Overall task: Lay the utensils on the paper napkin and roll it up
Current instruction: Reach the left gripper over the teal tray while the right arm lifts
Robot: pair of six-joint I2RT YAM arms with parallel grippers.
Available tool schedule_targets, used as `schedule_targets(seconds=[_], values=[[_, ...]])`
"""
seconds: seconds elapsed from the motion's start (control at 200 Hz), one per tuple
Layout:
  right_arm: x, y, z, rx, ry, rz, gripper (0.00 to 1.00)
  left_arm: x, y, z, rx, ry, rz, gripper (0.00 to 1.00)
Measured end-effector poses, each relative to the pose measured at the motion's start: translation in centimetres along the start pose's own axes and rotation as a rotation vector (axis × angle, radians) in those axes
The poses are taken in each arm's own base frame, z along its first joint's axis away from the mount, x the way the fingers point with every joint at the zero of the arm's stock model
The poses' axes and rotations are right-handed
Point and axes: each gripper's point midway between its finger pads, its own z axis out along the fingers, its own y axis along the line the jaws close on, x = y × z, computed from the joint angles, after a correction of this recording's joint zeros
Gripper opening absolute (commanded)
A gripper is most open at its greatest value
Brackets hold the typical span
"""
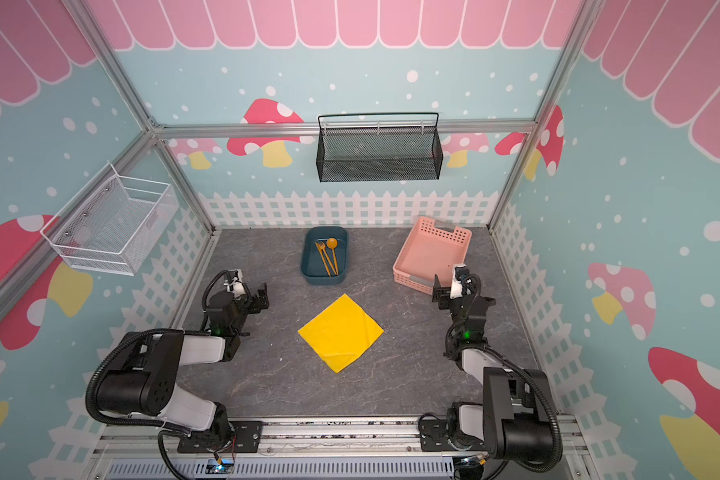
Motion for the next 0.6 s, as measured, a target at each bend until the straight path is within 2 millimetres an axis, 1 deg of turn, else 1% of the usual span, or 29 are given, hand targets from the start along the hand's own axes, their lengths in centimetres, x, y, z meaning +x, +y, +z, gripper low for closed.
schedule_targets(seconds=[0.09, 0.165, 0.265, 0.335, 0.395, 0.525, 0.6], values=[[-0.4, 0.2, 0.9, -0.010, 0.050, 0.029, 0.86, 0.0, 0.4, 0.0, -0.008, 0.000, -0.006, 1.00], [-0.6, 0.7, 1.4, -0.030, 0.093, 0.050, 0.84, 0.0, 0.5, 0.0, -0.012, 0.000, -0.008, 1.00], [-0.9, 1.5, 1.8, -0.056, 0.140, 0.081, 0.84, 0.0, 0.7, 0.0, -0.033, 0.006, -0.006, 1.00], [-1.1, 2.0, 2.0, -0.073, 0.170, 0.107, 0.81, -0.5, 0.5, 0.0, -0.049, 0.022, 0.003, 1.00], [-1.3, 2.3, 2.1, -0.086, 0.189, 0.128, 0.79, -2.2, 0.3, 0.0, -0.066, 0.018, 0.008, 1.00], [-2.1, 3.2, 2.4, -0.124, 0.215, 0.173, 0.74, -7.6, -0.4, 0.2, -0.098, -0.042, -0.009, 0.99], [-2.5, 3.8, 2.7, -0.148, 0.233, 0.196, 0.69, -9.7, -0.9, 0.4, -0.099, -0.041, -0.043, 0.96]])
